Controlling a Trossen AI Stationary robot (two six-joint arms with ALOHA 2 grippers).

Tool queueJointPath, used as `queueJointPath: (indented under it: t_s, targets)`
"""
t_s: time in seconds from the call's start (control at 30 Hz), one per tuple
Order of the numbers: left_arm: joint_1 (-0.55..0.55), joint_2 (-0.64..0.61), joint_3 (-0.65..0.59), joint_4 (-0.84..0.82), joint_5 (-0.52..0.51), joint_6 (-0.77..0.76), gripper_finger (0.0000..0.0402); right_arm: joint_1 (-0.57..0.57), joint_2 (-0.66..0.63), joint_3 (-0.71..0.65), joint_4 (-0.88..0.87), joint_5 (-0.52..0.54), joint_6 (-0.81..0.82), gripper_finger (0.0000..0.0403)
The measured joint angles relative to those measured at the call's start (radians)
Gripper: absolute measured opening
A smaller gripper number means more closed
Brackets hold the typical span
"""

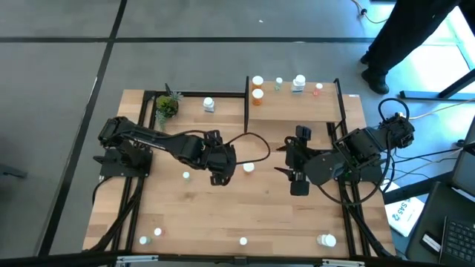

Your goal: Pick and place medicine bottles onto shelf by color

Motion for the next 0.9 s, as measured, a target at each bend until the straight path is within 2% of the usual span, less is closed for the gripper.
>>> queueJointPath:
  t_s: [0.1, 0.17, 0.33, 0.53, 0.67, 0.9]
  targets:
    - [-0.015, -0.019, -0.002, -0.042, -0.009, -0.028, 0.0315, -0.004, 0.0, 0.0, 0.011, -0.014, 0.0, 0.0255]
    - [-0.019, -0.032, 0.001, -0.039, -0.019, -0.042, 0.0315, -0.011, 0.0, 0.001, 0.002, -0.069, -0.017, 0.0255]
    - [-0.049, -0.081, -0.001, -0.102, -0.038, -0.123, 0.0315, -0.023, 0.0, -0.037, 0.001, -0.117, -0.167, 0.0255]
    - [-0.108, -0.156, 0.0, -0.148, -0.093, -0.209, 0.0315, -0.048, 0.0, -0.151, 0.011, -0.168, -0.294, 0.0255]
    - [-0.146, -0.206, 0.001, -0.171, -0.122, -0.262, 0.0315, -0.077, 0.0, -0.246, 0.082, -0.186, -0.334, 0.0255]
    - [-0.181, -0.254, -0.002, -0.206, -0.125, -0.296, 0.0315, -0.165, 0.001, -0.391, 0.277, -0.281, -0.401, 0.0255]
